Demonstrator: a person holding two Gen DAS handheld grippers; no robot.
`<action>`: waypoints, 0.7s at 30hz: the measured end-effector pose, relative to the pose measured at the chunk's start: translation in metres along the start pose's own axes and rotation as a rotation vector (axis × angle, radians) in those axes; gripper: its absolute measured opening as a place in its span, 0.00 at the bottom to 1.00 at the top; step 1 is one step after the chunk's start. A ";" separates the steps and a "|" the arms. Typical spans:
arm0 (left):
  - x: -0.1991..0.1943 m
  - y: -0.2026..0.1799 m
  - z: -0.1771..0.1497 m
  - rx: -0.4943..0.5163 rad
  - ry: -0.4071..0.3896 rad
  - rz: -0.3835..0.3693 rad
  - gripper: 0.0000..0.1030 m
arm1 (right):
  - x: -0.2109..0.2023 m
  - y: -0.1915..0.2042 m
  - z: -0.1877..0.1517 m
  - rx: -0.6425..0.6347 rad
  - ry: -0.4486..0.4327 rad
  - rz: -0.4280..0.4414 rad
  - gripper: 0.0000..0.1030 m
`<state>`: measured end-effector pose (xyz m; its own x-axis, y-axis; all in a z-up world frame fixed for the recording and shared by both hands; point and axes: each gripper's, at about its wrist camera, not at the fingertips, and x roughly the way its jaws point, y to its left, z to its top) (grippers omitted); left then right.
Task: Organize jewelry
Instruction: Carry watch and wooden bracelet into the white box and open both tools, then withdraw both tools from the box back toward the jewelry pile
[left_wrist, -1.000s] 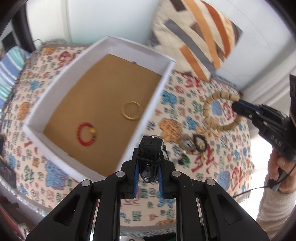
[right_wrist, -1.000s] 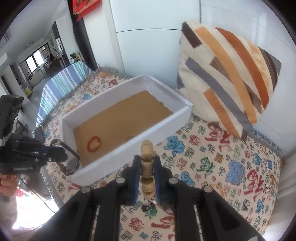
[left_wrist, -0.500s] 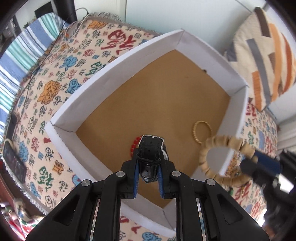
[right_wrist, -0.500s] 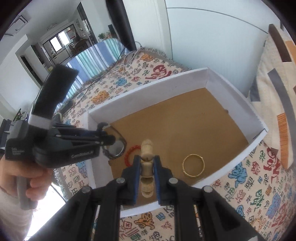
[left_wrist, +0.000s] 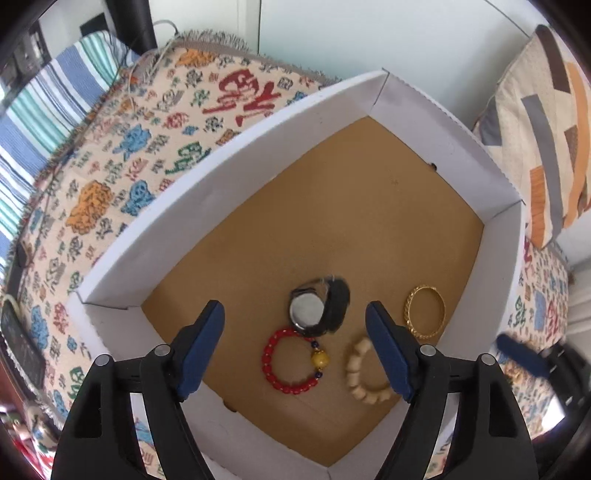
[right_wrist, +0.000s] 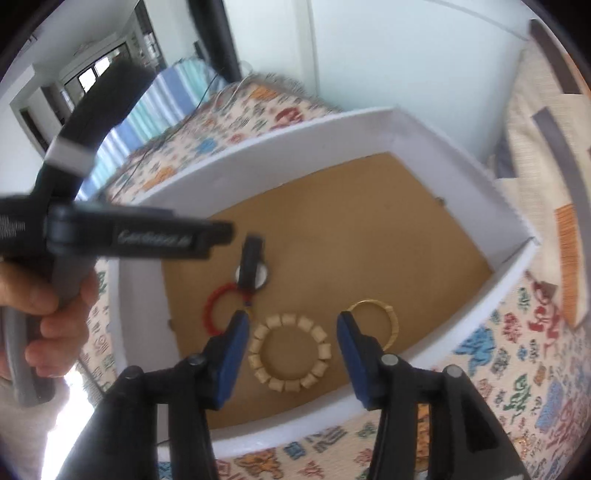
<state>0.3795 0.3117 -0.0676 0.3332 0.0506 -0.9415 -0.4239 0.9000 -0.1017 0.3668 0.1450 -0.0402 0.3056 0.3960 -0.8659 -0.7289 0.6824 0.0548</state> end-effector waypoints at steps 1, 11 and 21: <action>-0.004 -0.002 -0.004 0.017 -0.008 0.001 0.78 | -0.010 -0.007 -0.003 0.009 -0.020 -0.026 0.49; -0.055 -0.053 -0.086 0.196 -0.071 -0.033 0.81 | -0.100 -0.065 -0.052 0.086 -0.149 -0.123 0.49; -0.077 -0.131 -0.190 0.406 -0.040 -0.190 0.84 | -0.194 -0.118 -0.151 0.184 -0.177 -0.229 0.49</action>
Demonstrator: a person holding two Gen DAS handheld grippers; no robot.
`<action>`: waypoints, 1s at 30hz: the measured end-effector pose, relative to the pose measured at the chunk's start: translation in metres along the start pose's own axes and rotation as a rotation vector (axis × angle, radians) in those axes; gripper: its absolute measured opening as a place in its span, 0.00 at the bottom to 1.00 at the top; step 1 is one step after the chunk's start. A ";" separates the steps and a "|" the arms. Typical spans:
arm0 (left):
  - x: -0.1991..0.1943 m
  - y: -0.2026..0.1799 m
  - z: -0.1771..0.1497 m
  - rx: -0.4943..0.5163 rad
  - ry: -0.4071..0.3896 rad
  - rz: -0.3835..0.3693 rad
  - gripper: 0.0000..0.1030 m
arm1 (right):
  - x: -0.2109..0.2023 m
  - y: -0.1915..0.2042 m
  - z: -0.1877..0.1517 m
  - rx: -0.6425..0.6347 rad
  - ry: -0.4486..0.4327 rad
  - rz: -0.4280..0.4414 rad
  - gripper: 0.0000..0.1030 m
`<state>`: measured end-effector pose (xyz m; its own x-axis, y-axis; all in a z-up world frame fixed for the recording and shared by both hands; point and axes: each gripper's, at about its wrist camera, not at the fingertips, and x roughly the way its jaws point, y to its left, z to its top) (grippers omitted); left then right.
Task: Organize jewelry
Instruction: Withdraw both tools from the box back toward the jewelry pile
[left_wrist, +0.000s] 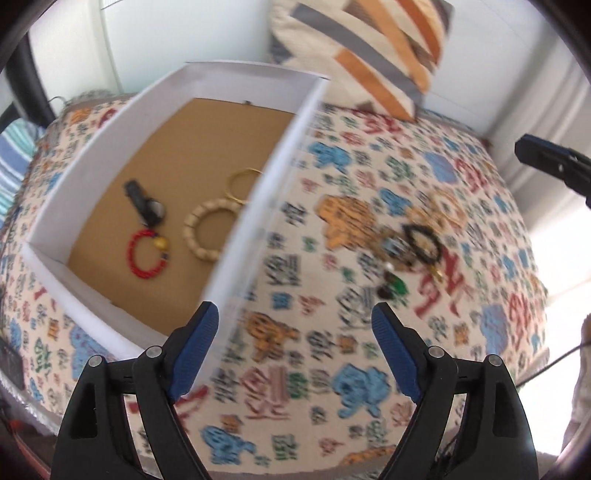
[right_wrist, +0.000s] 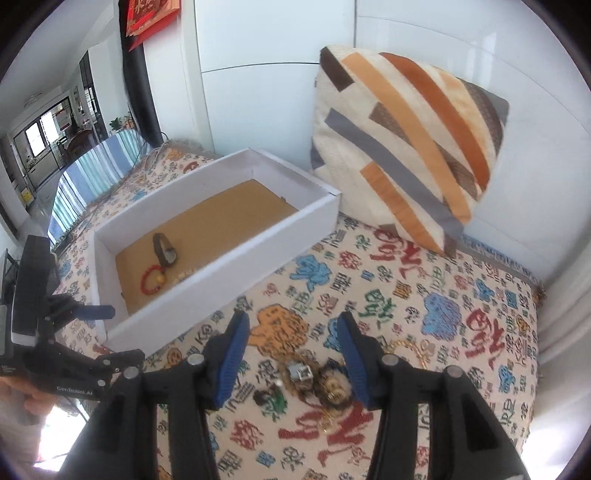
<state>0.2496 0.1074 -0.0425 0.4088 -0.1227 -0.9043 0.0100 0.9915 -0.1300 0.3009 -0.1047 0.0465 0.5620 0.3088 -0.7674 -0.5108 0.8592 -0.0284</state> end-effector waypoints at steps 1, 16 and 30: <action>0.002 -0.010 -0.007 0.015 0.003 -0.007 0.84 | -0.006 -0.008 -0.010 0.012 0.001 -0.008 0.49; 0.029 -0.081 -0.086 -0.001 0.039 -0.053 0.84 | -0.035 -0.065 -0.197 0.225 0.072 -0.169 0.49; 0.034 -0.095 -0.094 0.039 0.027 0.010 0.84 | -0.020 -0.053 -0.242 0.299 0.145 -0.125 0.49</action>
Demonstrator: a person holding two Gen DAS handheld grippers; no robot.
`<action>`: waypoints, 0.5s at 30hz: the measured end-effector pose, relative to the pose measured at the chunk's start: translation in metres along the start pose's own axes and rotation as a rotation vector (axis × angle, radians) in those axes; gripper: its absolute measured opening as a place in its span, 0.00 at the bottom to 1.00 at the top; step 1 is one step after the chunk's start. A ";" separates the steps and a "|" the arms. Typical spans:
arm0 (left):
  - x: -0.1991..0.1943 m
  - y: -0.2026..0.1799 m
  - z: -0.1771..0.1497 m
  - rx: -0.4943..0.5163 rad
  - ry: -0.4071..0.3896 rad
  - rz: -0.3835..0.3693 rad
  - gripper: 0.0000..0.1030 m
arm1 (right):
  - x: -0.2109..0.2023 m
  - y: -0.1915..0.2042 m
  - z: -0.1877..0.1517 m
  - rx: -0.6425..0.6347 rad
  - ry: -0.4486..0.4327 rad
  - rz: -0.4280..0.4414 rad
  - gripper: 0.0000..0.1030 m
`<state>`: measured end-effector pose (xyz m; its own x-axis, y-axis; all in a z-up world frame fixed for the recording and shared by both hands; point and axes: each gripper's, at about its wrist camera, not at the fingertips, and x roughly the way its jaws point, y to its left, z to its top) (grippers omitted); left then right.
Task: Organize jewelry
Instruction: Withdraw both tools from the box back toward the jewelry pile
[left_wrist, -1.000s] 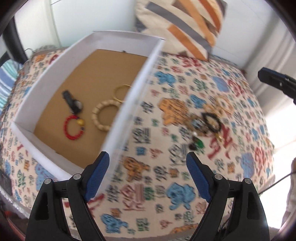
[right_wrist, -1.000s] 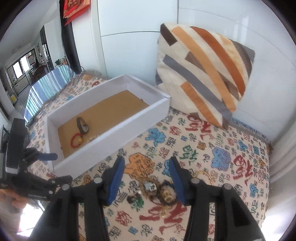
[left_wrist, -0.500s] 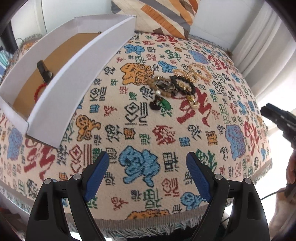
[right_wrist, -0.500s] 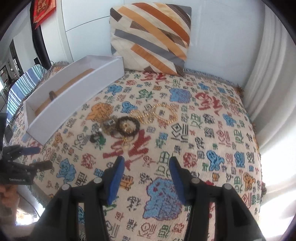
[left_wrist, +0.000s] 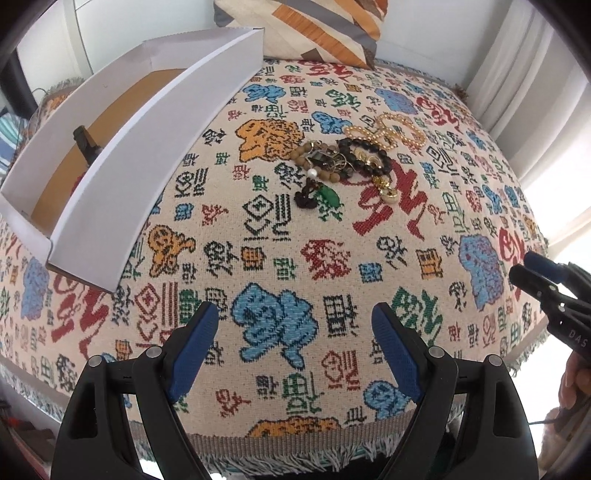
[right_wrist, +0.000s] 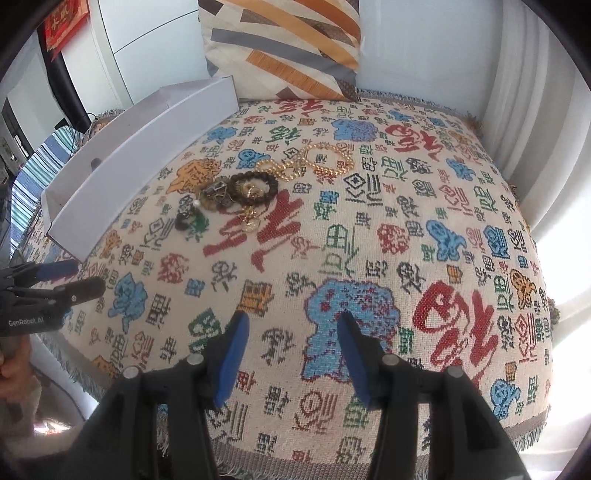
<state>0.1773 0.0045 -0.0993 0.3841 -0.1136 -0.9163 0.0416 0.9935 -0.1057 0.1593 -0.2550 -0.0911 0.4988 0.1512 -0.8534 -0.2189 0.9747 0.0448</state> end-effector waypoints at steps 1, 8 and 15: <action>0.001 0.001 -0.001 -0.003 0.003 0.000 0.84 | -0.001 0.002 0.001 -0.005 -0.003 0.002 0.49; 0.008 0.006 -0.003 -0.014 0.026 0.007 0.84 | 0.005 0.007 0.001 -0.003 0.018 0.027 0.49; 0.012 0.015 -0.001 -0.037 0.034 0.017 0.83 | 0.016 0.011 0.001 -0.004 0.055 0.050 0.49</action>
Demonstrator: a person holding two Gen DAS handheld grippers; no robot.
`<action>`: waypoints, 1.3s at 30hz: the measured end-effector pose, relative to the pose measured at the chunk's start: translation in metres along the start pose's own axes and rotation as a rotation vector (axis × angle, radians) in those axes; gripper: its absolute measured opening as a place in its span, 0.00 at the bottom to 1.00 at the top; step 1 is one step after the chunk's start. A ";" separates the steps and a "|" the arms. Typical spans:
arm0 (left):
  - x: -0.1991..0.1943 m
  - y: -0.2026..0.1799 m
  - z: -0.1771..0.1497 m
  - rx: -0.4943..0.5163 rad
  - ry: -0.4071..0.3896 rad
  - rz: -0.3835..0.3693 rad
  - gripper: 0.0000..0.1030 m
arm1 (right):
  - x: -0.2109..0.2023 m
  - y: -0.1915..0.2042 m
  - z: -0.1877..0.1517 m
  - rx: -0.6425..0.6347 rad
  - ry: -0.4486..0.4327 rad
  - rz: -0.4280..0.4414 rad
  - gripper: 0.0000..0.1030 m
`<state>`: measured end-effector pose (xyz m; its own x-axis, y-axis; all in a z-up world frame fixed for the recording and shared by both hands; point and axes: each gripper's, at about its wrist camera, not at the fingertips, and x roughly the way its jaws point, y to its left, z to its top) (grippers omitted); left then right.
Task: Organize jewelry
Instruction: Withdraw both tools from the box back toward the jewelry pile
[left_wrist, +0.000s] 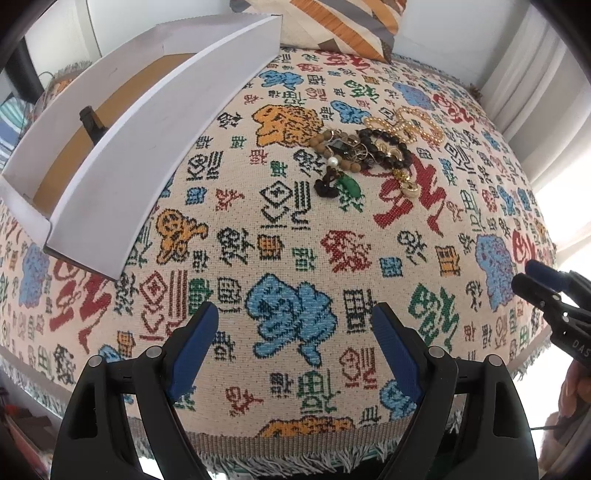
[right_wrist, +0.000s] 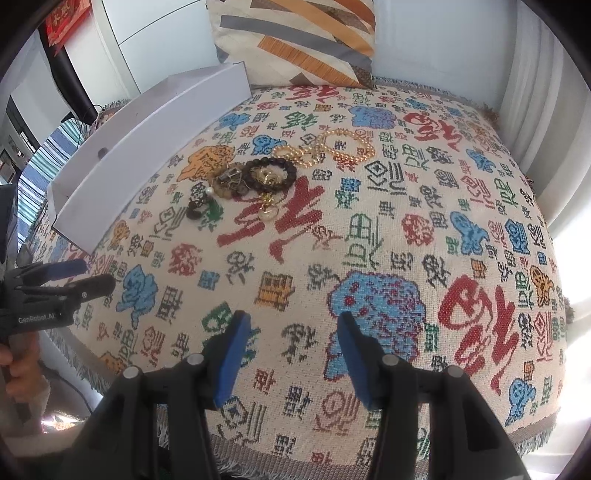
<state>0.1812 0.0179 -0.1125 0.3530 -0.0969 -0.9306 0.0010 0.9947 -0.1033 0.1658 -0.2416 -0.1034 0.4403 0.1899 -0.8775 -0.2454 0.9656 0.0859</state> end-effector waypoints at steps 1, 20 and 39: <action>0.001 0.001 0.000 -0.003 0.002 0.002 0.84 | 0.001 0.001 0.001 -0.001 0.003 0.005 0.49; 0.025 0.004 0.012 -0.003 0.065 0.012 0.84 | 0.029 -0.009 0.013 0.026 0.072 0.046 0.49; 0.033 -0.009 0.032 0.035 0.057 0.043 0.84 | 0.036 -0.031 0.027 0.053 0.082 0.033 0.49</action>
<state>0.2227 0.0068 -0.1309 0.2997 -0.0554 -0.9524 0.0200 0.9985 -0.0518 0.2124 -0.2603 -0.1254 0.3605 0.2084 -0.9092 -0.2118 0.9676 0.1378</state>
